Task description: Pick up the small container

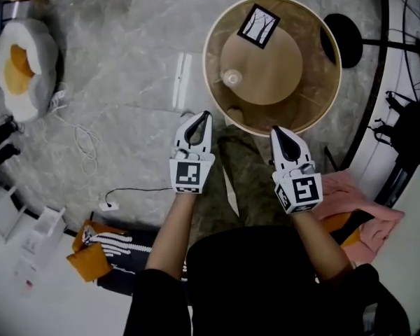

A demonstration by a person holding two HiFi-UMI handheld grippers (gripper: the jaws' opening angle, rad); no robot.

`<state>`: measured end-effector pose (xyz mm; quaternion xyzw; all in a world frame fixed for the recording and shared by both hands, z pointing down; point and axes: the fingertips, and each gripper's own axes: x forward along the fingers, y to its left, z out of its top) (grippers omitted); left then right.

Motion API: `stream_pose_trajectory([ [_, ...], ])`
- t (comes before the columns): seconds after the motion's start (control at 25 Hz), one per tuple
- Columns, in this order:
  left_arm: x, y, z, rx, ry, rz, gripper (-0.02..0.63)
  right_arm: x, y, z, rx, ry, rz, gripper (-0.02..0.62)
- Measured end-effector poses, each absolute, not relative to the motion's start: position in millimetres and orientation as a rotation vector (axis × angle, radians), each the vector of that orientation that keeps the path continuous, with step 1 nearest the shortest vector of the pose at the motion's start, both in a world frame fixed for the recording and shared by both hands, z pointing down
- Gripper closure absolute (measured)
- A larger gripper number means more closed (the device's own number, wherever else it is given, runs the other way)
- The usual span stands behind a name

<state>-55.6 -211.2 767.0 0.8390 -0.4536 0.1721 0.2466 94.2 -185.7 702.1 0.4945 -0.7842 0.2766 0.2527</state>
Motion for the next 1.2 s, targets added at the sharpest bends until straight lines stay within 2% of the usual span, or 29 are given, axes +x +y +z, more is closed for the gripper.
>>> stream_pose_trajectory([
  [0.16, -50, -233, 831, 2.334, -1.194, 0.488, 0.586, 89, -169, 755, 1.336, -2.092, 0.799, 0.574],
  [0.44, -17, -252, 896, 2.422, -1.049, 0.526, 0.57, 86, -152, 810, 1.259, -2.1, 0.824, 0.574],
  [0.76, 15, -261, 958, 2.431, -0.922, 0.651, 0.311, 87, -156, 840, 1.287, -2.053, 0.853, 0.574],
  [1.08, 43, -271, 995, 2.485, -0.886, 0.754, 0.246, 110, -176, 867, 1.368, -1.999, 0.895, 0.574],
  [1.2, 53, -270, 1004, 2.571, -0.842, 0.828, 0.244, 115, -176, 869, 1.371, -1.995, 0.886, 0.574],
])
